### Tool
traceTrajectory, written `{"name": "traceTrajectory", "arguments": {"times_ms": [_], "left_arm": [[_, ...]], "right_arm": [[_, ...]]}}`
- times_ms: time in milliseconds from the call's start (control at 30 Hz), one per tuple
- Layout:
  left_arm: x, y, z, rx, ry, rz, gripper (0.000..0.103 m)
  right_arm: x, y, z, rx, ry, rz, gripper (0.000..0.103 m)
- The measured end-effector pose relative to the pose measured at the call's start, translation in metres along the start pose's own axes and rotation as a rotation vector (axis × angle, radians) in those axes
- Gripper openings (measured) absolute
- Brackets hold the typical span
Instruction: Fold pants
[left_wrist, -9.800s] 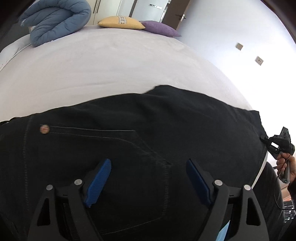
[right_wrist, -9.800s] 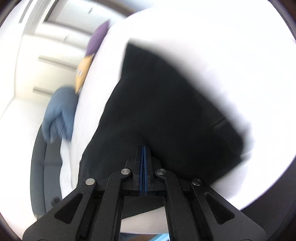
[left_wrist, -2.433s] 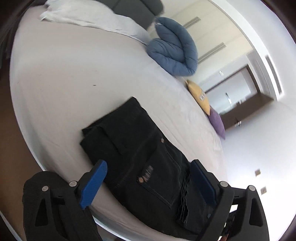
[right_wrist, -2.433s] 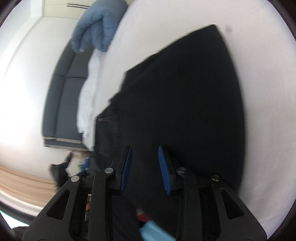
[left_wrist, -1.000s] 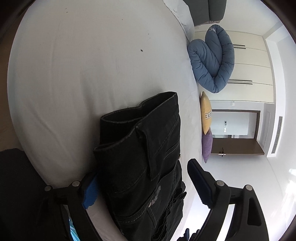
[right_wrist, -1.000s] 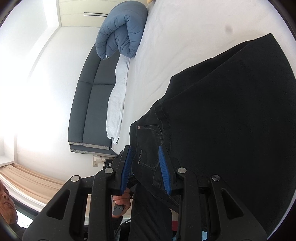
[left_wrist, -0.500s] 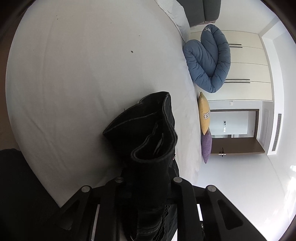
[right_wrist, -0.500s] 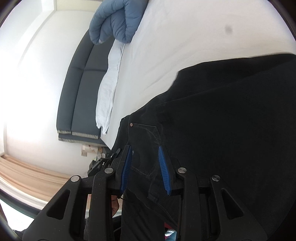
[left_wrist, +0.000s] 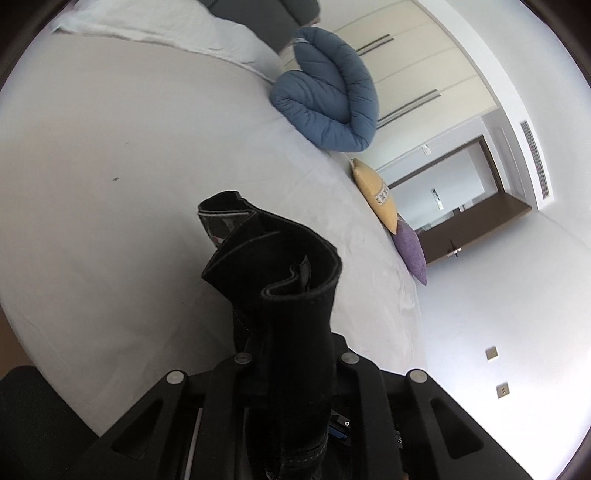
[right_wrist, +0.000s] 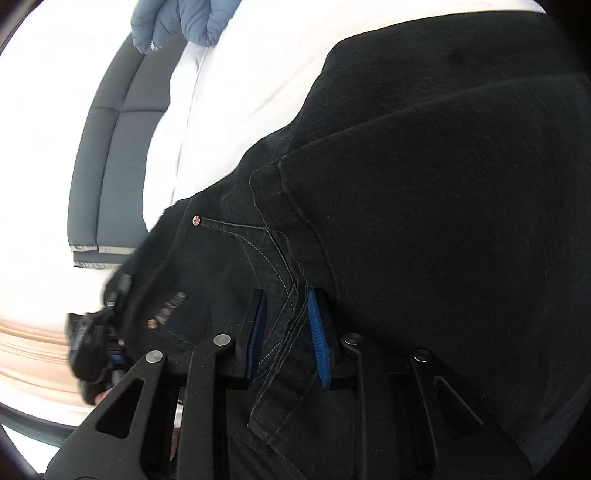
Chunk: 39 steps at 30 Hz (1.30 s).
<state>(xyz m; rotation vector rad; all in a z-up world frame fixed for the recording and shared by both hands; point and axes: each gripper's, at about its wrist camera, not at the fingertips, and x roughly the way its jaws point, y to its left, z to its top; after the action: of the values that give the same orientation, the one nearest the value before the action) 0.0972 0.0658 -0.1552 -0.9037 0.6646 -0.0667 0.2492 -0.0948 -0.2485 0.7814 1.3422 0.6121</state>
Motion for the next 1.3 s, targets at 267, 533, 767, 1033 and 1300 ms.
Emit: {"name": "traceTrajectory", "arguments": {"times_ms": [267, 533, 767, 1033, 1300], "left_arm": [[0.025, -0.131, -0.081, 0.557, 0.094, 0.036, 0.015], [0.086, -0.177, -0.258, 1.139, 0.336, 0.168, 0.015], [0.080, -0.178, -0.322, 1.424, 0.296, 0.255, 0.019], [0.074, -0.196, -0.326, 1.455, 0.272, 0.237, 0.025], [0.088, -0.215, -0.345, 1.533, 0.274, 0.144, 0.030]], "right_arm": [[-0.128, -0.007, -0.003, 0.077, -0.300, 0.229, 0.095], [-0.178, -0.056, -0.040, 0.119, -0.237, 0.183, 0.095], [-0.173, -0.090, -0.049, 0.108, -0.230, 0.065, 0.067], [-0.168, -0.080, -0.033, 0.020, -0.262, -0.033, 0.010], [-0.196, -0.089, -0.013, 0.006, -0.316, 0.033, 0.009]]}}
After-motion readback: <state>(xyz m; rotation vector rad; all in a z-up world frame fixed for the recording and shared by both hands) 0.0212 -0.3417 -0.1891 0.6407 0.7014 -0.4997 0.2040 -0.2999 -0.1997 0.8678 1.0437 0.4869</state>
